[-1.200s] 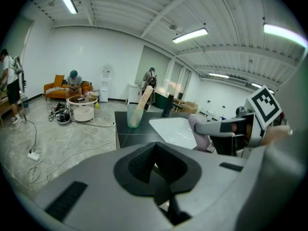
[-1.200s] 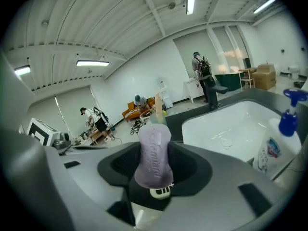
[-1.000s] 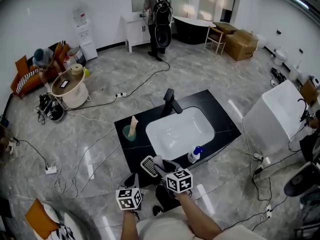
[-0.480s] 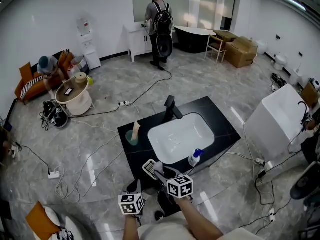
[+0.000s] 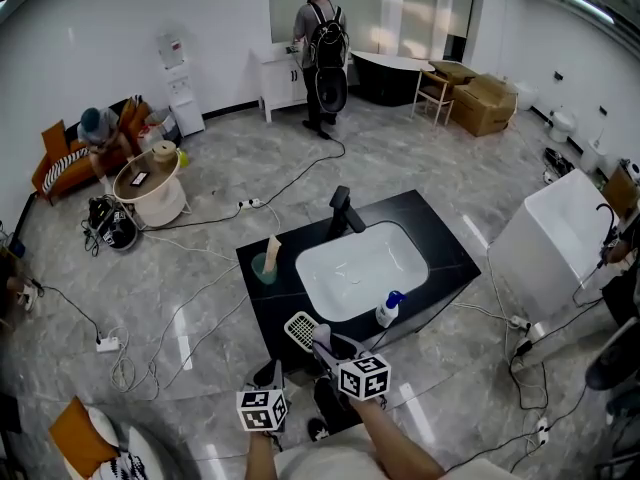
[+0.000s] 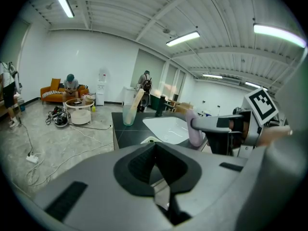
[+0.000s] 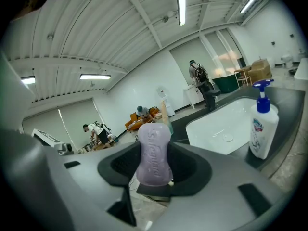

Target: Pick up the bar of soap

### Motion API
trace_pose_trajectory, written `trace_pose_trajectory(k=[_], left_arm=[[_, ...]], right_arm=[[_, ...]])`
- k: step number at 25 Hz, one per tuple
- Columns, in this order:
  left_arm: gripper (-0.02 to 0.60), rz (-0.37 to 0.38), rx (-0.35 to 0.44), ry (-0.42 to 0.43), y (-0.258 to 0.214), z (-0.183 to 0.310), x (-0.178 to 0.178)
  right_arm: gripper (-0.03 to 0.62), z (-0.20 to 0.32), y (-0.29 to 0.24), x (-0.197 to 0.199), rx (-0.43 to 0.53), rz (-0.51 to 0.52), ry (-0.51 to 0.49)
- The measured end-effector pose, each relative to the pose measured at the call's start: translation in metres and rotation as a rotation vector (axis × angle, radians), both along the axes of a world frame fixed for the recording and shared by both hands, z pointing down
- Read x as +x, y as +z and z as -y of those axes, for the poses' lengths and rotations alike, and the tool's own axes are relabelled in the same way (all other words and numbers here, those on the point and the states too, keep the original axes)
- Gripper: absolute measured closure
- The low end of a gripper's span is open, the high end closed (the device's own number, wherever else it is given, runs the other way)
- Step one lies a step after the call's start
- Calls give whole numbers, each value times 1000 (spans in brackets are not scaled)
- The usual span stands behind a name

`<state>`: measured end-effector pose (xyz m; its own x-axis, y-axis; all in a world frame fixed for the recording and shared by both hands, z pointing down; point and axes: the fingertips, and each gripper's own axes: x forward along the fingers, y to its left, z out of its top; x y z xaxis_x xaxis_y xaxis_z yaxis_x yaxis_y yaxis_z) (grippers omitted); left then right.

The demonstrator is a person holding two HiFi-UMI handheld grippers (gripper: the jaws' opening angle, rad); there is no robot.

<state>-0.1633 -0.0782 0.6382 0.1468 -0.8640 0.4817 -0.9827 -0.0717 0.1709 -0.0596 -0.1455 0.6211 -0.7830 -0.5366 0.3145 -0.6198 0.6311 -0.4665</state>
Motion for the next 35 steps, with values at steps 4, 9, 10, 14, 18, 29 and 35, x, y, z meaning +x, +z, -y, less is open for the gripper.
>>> trace_pose_trajectory(k=[4,9,10,14,18,29,35], left_arm=[[575,-8,7,-22,0,-6,-6],[575,-9,8,-27,1,-11,-7],[575,-8,10,-30,1,-11,-9],[575,-9,19,-50,-3,-13,-13],[575,-10,24,-52,-5,-13,-15],[575,9,37,-80,-5,-13,-20],[575,10,30,-70,-3,-12,-16]], right_arm=[[413,-4,-1,-1,9,13,-2],[414,-6,-7,-3,25,33,0],[414,-6,-8,-4,30,32,-4],[414,-8,-13,-8,43,30,-18],[414,-9,-18,-10,54,45,-21],[414,-7,-15,-6,59,46,-17],[414,-10,-14,-7,59,45,-25]])
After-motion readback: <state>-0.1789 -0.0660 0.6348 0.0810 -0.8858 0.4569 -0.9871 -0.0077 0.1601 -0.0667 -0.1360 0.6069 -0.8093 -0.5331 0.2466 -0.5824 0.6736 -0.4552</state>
